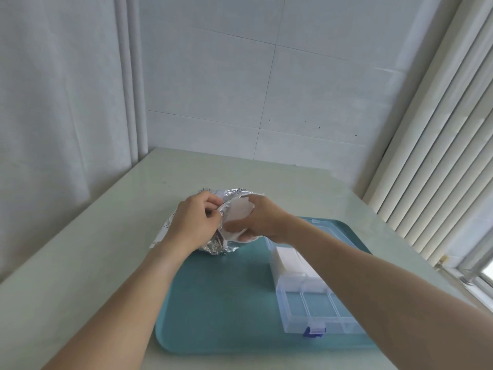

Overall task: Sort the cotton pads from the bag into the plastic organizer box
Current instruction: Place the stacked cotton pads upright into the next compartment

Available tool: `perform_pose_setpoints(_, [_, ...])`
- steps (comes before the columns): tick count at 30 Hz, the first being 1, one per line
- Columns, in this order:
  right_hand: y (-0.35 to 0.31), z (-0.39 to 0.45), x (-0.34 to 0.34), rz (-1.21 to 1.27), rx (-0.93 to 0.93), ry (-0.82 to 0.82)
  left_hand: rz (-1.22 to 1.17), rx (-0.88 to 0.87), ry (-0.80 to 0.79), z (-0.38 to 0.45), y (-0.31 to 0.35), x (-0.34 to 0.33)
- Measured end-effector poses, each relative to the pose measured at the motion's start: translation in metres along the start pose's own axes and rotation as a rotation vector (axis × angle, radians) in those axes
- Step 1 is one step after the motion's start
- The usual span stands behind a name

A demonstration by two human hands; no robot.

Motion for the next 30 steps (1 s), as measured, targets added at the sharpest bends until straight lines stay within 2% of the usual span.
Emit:
perform_pose_setpoints(7, [0.003,-0.002,-0.005,0.300,0.014,-0.016,-0.011,-0.009,0.040,-0.001,0.001,0.005])
perform_pose_setpoints(16, [0.010,-0.021,0.058,0.519,0.002,0.053,0.001,-0.033,0.036,-0.004,0.013,0.005])
perform_pose_setpoints(18, [0.011,-0.032,0.070,0.582,0.008,0.075,0.014,-0.117,0.100,-0.010,0.027,0.012])
perform_pose_setpoints(21, [0.013,-0.046,0.080,0.683,0.002,0.066,0.042,-0.388,0.264,-0.032,0.077,0.021])
perform_pose_setpoints(22, [0.014,-0.049,0.080,0.695,0.004,0.049,0.030,-0.452,0.235,-0.036,0.095,0.015])
perform_pose_setpoints(24, [0.010,-0.054,0.078,0.673,0.022,-0.019,0.044,-0.472,0.016,-0.033,0.120,-0.016])
perform_pose_setpoints(26, [0.007,-0.057,0.076,0.612,0.047,-0.107,0.168,-0.377,-0.240,-0.024,0.130,-0.059])
perform_pose_setpoints(27, [0.006,-0.059,0.074,0.594,0.060,-0.135,0.235,-0.328,-0.316,-0.022,0.131,-0.073])
perform_pose_setpoints(30, [0.007,-0.056,0.085,0.545,0.116,-0.166,0.253,-0.176,-0.402,-0.003,0.126,-0.092])
Point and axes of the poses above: each hand's wrist, its own z-axis towards the middle knuckle, its own x-axis out of the back of the hand, y = z × x, the point moved 10 cm from there along z, towards the middle knuckle, and after that the axes turned 5 degrees about -y, right-handed, at the moved point
